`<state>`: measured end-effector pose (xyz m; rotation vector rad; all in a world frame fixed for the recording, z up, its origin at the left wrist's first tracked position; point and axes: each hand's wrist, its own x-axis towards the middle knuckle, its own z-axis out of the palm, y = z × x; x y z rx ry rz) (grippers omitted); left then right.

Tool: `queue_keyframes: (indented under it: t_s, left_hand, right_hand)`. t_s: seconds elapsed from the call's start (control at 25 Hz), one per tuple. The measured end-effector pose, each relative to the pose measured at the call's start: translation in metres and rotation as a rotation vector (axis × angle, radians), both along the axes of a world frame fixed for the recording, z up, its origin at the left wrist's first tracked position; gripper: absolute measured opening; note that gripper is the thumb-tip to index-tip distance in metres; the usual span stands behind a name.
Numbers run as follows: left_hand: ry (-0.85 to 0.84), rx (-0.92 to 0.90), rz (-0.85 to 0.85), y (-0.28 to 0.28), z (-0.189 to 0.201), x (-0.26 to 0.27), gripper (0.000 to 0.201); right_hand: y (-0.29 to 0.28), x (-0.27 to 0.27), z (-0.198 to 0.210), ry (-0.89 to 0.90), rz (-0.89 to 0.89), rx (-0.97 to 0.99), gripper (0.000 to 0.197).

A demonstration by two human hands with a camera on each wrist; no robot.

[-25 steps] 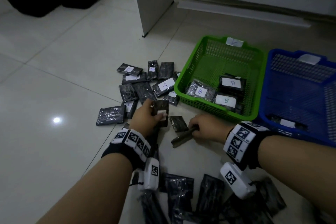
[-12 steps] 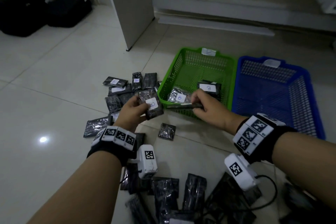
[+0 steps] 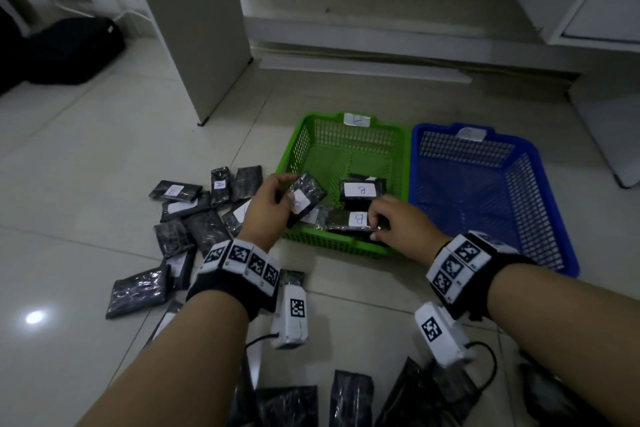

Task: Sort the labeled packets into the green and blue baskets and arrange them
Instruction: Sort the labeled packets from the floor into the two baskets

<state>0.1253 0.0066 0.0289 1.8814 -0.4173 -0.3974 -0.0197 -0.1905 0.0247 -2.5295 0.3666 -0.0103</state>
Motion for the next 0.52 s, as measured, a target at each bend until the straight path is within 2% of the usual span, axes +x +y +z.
queue_keyframes:
  t_s: [0.16, 0.32, 0.4, 0.52]
  left_hand:
    - [-0.140, 0.162, -0.176, -0.016, -0.006, 0.010, 0.029]
    - [-0.457, 0.401, -0.362, -0.021, -0.021, 0.022, 0.033]
    - [-0.536, 0.474, -0.347, -0.016, -0.030, 0.020, 0.036]
    - [-0.539, 0.303, -0.258, 0.002, -0.036, 0.005, 0.044]
  right_hand:
    - [-0.004, 0.002, -0.010, 0.122, 0.037, -0.087, 0.013]
    - [-0.003, 0.002, -0.017, 0.108, 0.009, -0.067, 0.016]
    - [0.003, -0.003, -0.020, 0.027, -0.034, -0.034, 0.015]
    - [0.025, -0.012, -0.023, -0.231, -0.092, 0.000, 0.014]
